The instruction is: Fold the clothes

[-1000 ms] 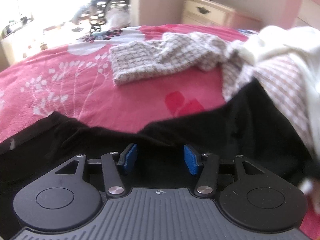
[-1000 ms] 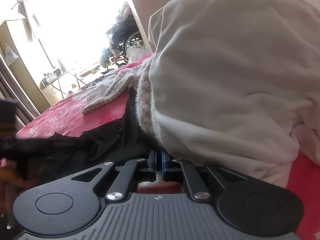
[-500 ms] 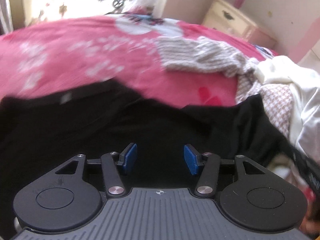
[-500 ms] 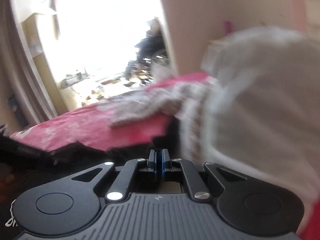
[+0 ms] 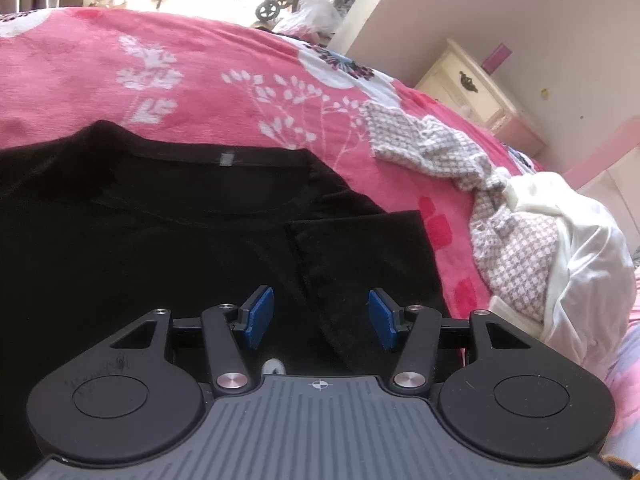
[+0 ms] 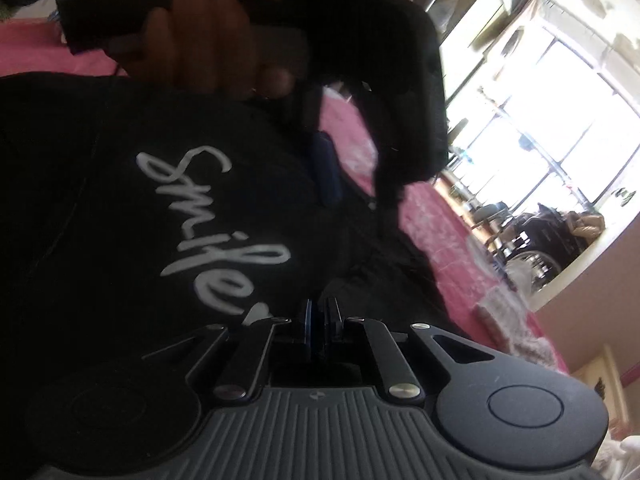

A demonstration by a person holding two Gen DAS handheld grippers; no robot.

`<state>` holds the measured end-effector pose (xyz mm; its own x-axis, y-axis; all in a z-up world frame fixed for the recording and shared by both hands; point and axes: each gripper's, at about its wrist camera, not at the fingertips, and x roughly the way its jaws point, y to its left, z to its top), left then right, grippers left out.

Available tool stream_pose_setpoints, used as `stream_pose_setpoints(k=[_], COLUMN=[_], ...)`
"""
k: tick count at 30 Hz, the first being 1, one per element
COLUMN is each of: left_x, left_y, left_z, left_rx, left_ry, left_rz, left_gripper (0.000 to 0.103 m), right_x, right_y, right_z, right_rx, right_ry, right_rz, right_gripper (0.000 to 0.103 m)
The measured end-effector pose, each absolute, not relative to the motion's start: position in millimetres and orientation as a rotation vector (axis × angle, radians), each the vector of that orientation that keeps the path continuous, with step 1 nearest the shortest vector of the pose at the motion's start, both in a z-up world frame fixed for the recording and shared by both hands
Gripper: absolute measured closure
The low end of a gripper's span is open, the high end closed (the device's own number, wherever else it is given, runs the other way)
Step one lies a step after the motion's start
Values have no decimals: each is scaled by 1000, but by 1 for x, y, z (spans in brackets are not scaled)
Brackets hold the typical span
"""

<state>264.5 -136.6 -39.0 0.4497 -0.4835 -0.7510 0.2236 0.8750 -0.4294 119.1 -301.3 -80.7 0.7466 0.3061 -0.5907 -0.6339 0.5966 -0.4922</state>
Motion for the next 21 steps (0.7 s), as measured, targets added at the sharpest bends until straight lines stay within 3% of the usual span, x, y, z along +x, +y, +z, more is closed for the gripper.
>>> stream_pose_setpoints(k=[2,5,9,11,12,19,21], left_x=[268,273,278,279,279,276,273], left_y=[-144,-157,-170,-176,-179,-197,-199], left_z=[-43,-47,-50,-52,-53,-66,-69], left_rx=[-273,-208,-137,-107,-92,21,36], left_ry=[1011,997,976,964,960,918,914], left_rz=[-440,-421,-426,-430,-429,-364,-353], left_gripper=[50,50,50,50,50,50,50], right_x=[120,114,109,108,107,131,128], right_y=[-307,-319,-367,-393,-402,-394,-390], right_z=[-75,-59,-22,-9,-5,-50,-57], right_rx=[-712,-606,-195,-61,-42,-387,-370], right_ry=[500,563,791,812,803,731,726], right_rz=[589,662,984,1035,1005,406,410], right_gripper=[87,85,84,67,65,65,66])
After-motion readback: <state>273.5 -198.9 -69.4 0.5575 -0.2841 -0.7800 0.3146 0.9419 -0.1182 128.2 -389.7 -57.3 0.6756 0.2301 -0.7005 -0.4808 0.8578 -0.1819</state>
